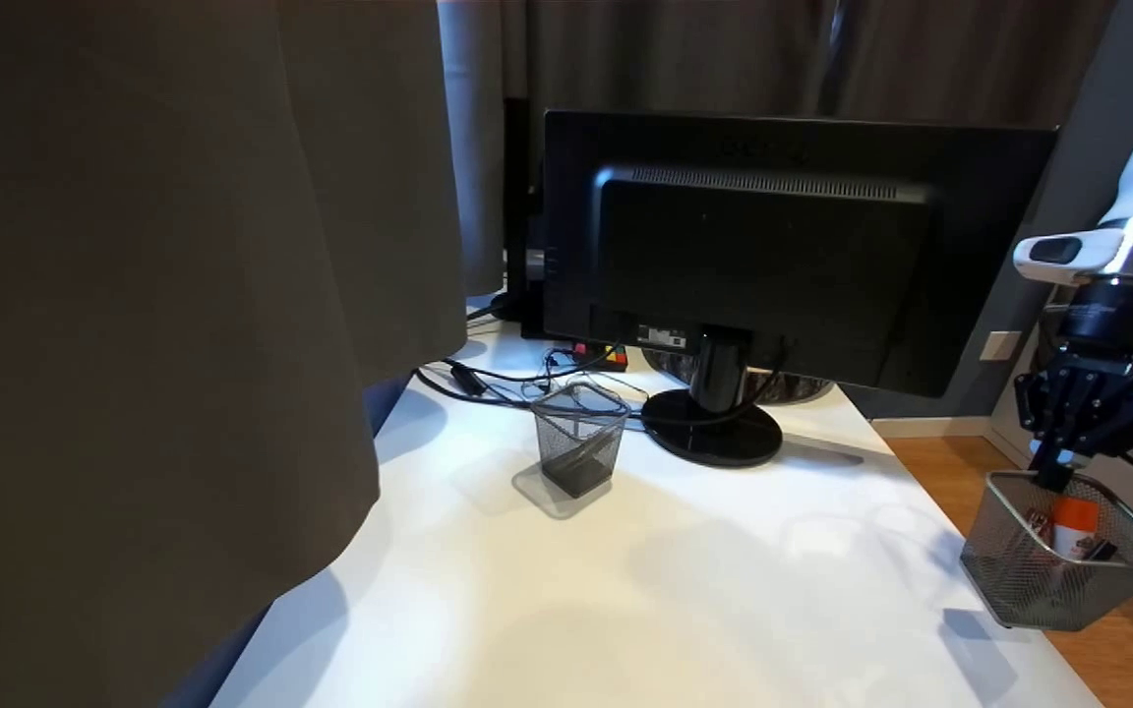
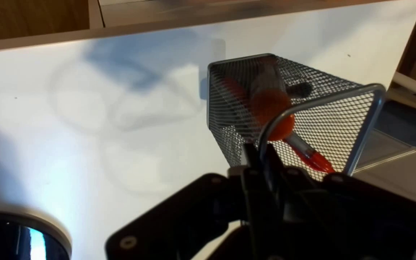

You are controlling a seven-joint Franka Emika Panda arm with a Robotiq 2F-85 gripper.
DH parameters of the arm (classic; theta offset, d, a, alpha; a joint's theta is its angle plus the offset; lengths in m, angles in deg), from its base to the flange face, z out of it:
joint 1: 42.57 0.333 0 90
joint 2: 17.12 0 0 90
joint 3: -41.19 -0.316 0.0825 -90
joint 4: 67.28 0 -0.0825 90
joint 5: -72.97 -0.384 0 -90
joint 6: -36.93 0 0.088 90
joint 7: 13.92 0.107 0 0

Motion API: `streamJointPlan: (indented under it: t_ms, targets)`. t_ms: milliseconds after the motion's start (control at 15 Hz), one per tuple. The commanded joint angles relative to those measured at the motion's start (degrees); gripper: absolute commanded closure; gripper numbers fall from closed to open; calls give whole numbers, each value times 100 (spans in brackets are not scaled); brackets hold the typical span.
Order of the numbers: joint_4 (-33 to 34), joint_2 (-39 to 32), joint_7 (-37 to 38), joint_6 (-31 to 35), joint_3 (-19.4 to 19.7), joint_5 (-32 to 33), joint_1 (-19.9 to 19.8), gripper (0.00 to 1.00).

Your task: Move one bin to the front of the desk

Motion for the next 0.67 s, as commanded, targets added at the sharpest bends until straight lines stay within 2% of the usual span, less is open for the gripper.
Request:
streamJointPlan:
  t_ms: [0,67,267,600]
  targets:
    - [166,-506,241,250,-149,-28,133,98]
    - [60,-200,69,76,-97,20,-23,93]
    - [71,-521,164,283,-225,43,38,93]
    - [129,-571,194,305,-233,48,42,93]
